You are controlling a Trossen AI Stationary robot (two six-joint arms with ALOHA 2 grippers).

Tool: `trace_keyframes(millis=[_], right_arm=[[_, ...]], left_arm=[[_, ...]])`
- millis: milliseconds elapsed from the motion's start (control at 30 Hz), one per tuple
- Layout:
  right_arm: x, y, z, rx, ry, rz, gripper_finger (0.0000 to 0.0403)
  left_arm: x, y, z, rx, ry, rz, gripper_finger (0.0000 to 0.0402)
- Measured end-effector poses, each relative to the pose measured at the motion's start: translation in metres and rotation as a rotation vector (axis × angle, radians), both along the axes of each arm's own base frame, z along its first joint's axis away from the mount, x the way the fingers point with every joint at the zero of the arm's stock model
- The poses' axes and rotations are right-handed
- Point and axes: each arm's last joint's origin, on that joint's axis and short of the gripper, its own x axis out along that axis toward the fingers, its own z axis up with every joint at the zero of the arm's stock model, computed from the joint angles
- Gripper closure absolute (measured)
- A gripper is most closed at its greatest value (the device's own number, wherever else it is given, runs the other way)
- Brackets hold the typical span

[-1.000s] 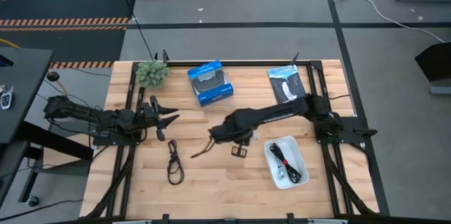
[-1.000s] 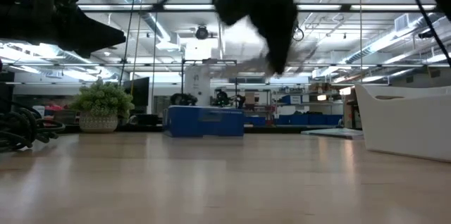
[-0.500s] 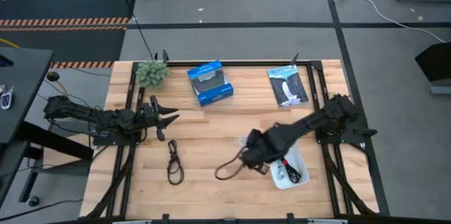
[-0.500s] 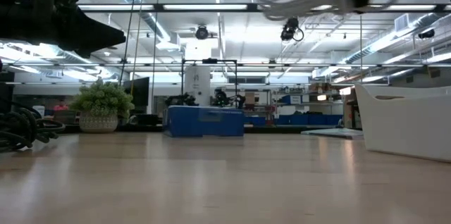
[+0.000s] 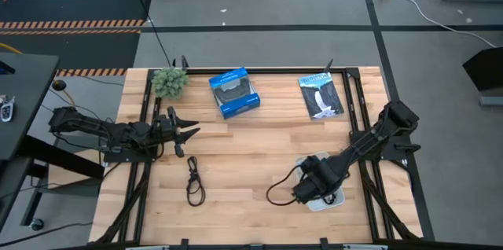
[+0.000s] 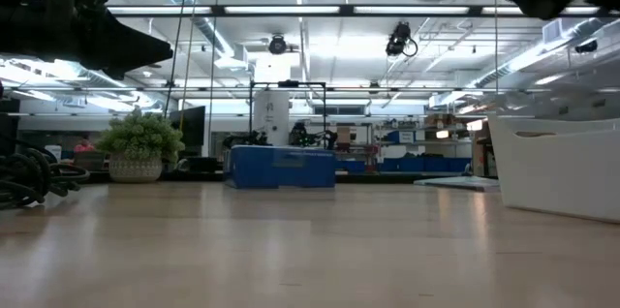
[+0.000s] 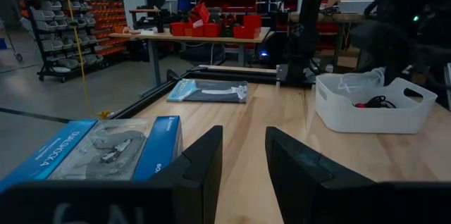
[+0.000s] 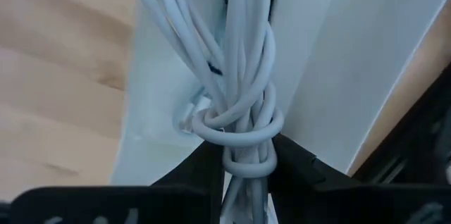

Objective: Pick and place USB-C Cables
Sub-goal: Put the white charger cable into the white bin

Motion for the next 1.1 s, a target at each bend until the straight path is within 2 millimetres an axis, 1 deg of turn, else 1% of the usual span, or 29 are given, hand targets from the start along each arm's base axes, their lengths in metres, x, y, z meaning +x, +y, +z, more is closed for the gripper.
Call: trace_keyframes(millis=[133,200,433,767,867,1100], right_arm=[[-0.008,0.003,-0.014,0.031,0.009,-0.138,0.0309],[-0.010,0.002,-0.020,0.017,0.025,-0.198,0.0309],[-0.020,-0.005,-0.036,-0.044,0.093,-0.335,0.0309],[-0.034,-0.011,-0.053,-0.142,0.141,-0.506,0.0307],[-0.035,-0.013,-0.058,-0.145,0.132,-0.512,0.0294],[-0.036,-0.013,-0.064,-0.133,0.116,-0.502,0.0243]], left_arm=[[0.000,0.000,0.000,0.000,0.000,0.000,0.0285],[0.000,0.000,0.000,0.000,0.000,0.000,0.0285],[0.000,0.000,0.000,0.000,0.001,0.000,0.0285],[0.000,0.000,0.000,0.000,0.000,0.000,0.0285],[0.000,0.000,0.000,0.000,0.000,0.000,0.0285],[0.000,0.000,0.000,0.000,0.000,0.000,0.0285]])
